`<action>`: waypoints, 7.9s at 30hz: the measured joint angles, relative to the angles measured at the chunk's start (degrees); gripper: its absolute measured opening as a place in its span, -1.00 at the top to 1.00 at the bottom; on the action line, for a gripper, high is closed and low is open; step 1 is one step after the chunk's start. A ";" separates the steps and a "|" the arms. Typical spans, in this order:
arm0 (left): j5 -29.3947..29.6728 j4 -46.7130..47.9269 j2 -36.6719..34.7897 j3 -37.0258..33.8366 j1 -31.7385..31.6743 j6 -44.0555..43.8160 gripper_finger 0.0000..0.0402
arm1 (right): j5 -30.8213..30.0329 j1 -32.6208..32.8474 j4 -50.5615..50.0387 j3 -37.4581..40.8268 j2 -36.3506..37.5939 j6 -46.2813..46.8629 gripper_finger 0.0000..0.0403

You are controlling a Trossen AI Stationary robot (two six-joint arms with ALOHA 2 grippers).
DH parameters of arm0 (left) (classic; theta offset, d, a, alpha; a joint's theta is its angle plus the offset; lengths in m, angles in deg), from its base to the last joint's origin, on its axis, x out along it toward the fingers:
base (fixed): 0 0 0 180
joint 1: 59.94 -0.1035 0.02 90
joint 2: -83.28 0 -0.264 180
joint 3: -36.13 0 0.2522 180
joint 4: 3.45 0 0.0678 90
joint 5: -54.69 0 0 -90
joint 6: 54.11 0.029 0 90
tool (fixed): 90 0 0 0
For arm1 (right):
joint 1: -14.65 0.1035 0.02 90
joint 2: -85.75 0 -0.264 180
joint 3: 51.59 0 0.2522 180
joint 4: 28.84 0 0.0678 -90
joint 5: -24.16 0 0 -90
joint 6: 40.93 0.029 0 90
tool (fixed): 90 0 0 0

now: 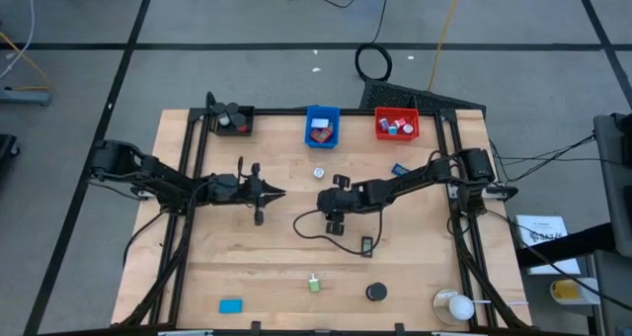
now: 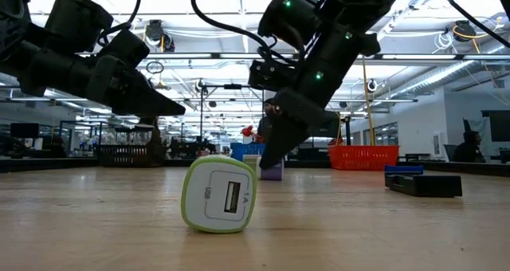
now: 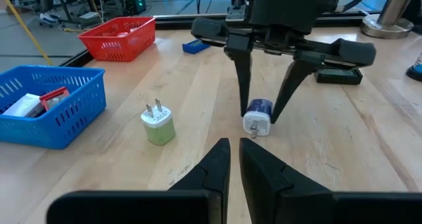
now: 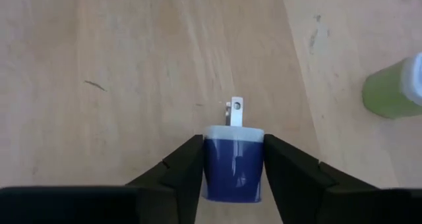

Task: Pick & Place Office items
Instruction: Put the purple charger adapter into the red basket, then put the black digital clock into the blue basket

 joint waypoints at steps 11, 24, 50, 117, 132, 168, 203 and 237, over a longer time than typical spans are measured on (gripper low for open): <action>0.00 0.00 0.00 0.00 0.00 0.00 0.79 | 1.39 -0.02 -3.16 0.09 2.43 1.10 0.35; 0.02 -0.04 0.00 0.00 0.00 0.97 0.79 | -14.55 -3.82 -25.50 0.04 23.27 2.36 0.37; 0.02 -0.11 0.00 0.00 0.01 1.03 0.79 | 3.66 -51.58 -3.62 20.11 34.07 -9.23 0.38; 0.02 -0.15 0.00 -0.02 0.00 1.31 0.79 | 12.62 -35.48 29.06 38.91 61.22 3.69 0.99; 0.01 -0.15 0.00 -0.02 0.01 1.25 0.79 | 14.63 -25.35 22.35 38.95 61.67 -0.66 1.00; 5.04 30.84 0.00 18.70 5.47 -9.51 0.79 | -19.12 13.23 13.70 38.91 57.91 -2.12 1.00; 11.06 22.19 0.00 13.73 19.56 -8.35 0.79 | 3.42 18.27 -16.21 16.59 21.01 -8.99 -0.07; 11.04 22.58 0.00 13.75 19.56 -6.36 0.79 | 7.47 16.19 -18.16 11.14 12.87 -20.52 0.59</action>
